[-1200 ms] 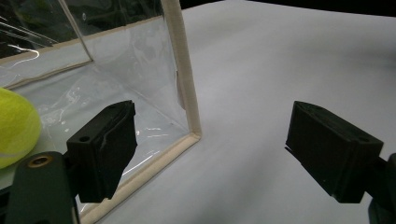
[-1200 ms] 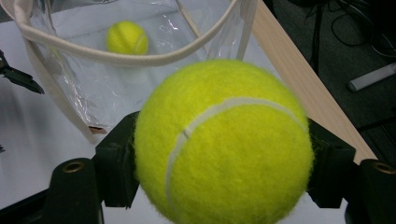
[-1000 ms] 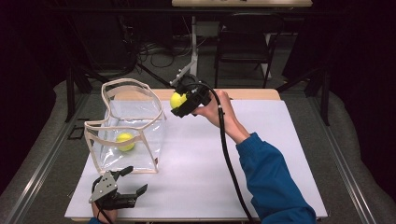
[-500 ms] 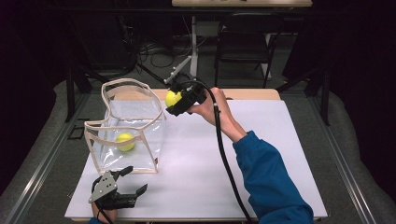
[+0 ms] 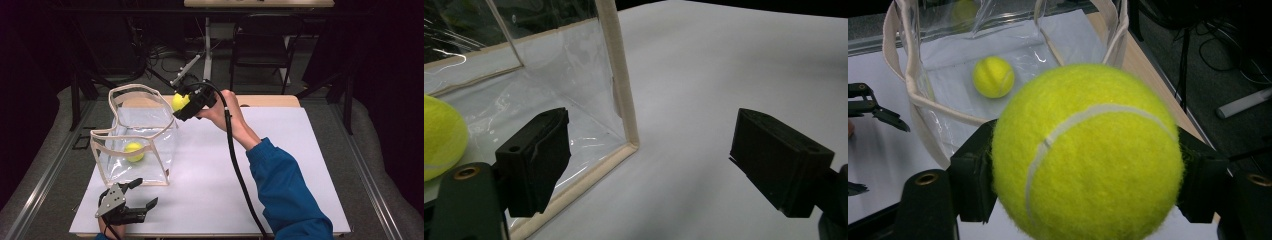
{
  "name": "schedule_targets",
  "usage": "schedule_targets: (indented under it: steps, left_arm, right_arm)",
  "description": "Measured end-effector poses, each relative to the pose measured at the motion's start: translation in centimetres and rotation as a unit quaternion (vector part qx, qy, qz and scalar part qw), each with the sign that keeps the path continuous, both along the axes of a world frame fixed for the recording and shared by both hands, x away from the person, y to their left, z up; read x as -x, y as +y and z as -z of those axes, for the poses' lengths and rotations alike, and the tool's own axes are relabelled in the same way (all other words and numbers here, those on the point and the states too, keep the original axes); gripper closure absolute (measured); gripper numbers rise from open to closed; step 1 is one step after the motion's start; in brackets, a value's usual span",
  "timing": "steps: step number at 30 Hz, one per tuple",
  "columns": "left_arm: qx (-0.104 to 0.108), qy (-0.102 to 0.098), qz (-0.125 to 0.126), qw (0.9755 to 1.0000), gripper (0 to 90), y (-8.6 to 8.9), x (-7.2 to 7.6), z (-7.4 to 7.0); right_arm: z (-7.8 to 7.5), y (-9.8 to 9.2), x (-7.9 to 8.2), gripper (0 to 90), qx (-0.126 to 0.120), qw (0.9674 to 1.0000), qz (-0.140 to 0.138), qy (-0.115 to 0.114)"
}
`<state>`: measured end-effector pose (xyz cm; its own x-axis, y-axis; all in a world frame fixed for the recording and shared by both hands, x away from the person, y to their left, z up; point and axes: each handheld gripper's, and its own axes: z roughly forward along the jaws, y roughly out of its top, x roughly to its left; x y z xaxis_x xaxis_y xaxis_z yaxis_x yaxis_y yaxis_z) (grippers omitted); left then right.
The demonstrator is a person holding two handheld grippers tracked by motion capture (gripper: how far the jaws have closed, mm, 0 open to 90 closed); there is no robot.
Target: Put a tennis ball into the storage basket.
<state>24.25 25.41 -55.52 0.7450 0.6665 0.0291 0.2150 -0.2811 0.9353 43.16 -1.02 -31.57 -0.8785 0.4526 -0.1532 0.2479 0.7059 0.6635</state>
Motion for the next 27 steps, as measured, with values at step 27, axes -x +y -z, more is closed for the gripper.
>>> schedule_targets:
  steps: [27]
  left_arm:
    - [0.002, 0.000, 0.000, 1.0000, 15.9, 0.1, 0.0, 0.0]
  right_arm:
    - [-0.4, 2.7, -0.4, 26.0, -0.006, 0.9999, -0.013, 0.003]
